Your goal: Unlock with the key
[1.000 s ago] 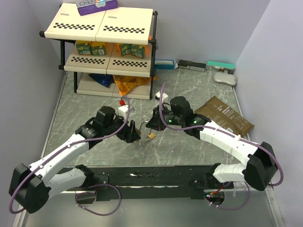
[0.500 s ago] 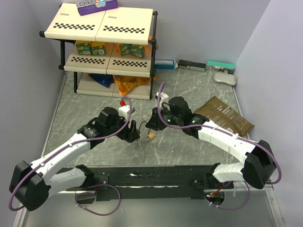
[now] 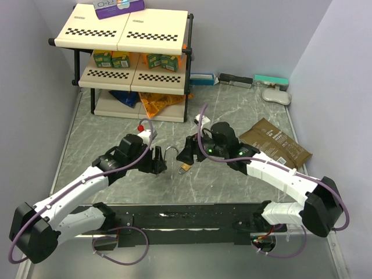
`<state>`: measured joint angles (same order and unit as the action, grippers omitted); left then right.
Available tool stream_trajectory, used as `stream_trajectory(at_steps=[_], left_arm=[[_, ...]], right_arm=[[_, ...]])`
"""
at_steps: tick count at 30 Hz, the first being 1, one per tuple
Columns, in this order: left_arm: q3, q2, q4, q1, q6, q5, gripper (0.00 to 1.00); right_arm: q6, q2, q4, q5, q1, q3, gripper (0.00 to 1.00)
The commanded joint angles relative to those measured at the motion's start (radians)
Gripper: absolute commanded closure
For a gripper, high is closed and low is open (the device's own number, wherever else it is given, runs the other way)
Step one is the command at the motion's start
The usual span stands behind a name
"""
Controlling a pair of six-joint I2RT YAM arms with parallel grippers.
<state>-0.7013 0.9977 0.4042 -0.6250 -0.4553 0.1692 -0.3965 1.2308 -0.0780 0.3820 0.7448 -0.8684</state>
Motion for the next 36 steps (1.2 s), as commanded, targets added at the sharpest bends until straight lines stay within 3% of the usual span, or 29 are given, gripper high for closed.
stream_trajectory(at_steps=[1,8,19,31,36], left_arm=[[-0.021,-0.019,0.044,0.008,-0.074,-0.074,0.99],[-0.015,0.027,0.105,0.066,-0.134,-0.053,0.99],[-0.049,0.229,0.062,0.208,-0.053,0.058,0.99],[-0.138,0.420,0.058,0.373,0.070,-0.030,0.99],[-0.185,0.476,0.051,0.380,0.076,-0.094,0.99]], right_arm=[[-0.004,-0.073,0.061,-0.022,-0.012,0.043,0.23],[0.016,-0.177,0.040,-0.071,-0.016,0.111,0.20],[0.038,-0.303,0.017,-0.121,-0.025,0.178,0.16],[0.039,-0.318,0.018,-0.124,-0.033,0.195,0.15],[0.038,-0.301,0.024,-0.124,-0.032,0.197,0.15]])
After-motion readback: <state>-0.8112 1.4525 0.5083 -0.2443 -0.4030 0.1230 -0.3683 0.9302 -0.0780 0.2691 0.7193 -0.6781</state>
